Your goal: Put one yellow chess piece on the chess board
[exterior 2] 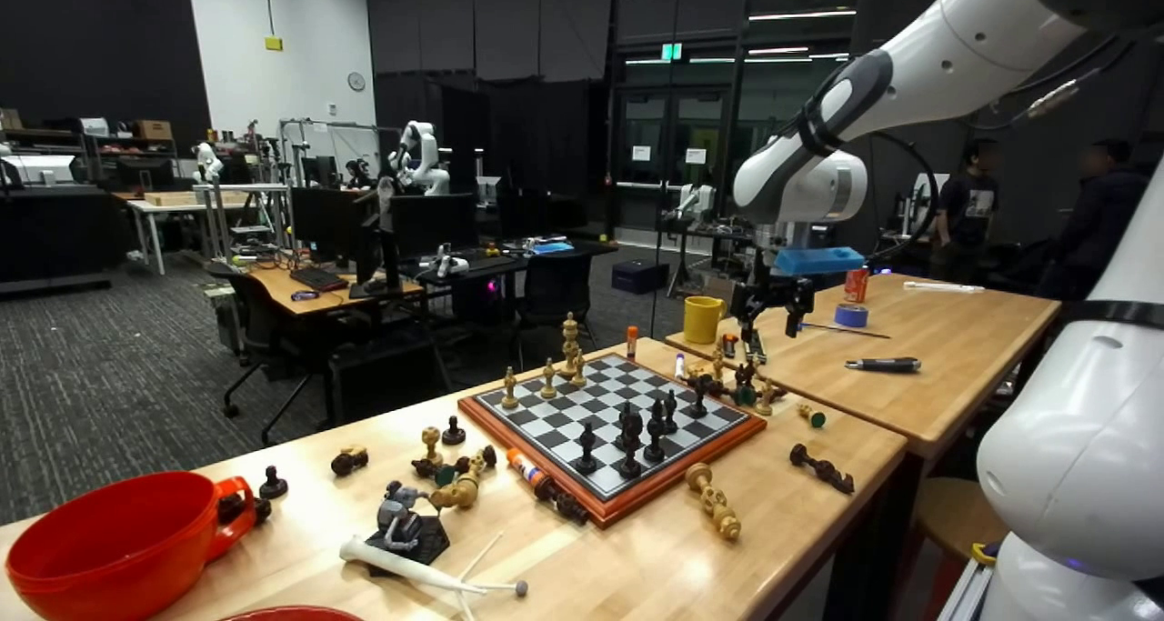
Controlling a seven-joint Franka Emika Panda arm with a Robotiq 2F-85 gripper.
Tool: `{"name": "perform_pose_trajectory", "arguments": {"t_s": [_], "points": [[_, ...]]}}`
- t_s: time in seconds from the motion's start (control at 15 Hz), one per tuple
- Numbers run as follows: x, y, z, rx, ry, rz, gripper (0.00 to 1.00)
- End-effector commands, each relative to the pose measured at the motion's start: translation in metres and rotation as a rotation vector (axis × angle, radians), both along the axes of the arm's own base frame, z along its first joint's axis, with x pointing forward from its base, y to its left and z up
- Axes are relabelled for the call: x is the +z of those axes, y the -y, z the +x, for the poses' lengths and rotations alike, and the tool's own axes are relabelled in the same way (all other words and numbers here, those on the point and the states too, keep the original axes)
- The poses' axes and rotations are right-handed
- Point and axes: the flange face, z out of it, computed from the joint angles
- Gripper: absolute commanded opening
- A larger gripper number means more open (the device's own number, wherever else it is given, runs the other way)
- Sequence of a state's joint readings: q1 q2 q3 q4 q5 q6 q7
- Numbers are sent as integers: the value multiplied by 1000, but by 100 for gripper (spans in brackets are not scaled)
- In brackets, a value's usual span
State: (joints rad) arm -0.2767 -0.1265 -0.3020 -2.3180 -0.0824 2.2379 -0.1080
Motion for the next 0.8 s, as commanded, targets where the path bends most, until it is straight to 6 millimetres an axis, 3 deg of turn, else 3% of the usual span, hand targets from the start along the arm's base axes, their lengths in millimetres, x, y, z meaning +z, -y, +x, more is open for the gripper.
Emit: {"name": "perform_pose_trajectory", "arguments": {"t_s": [0.0,0.73], "points": [[-15,2,-1,-24,-23,-16,100],[-62,6,8,-64,-82,-29,100]]}}
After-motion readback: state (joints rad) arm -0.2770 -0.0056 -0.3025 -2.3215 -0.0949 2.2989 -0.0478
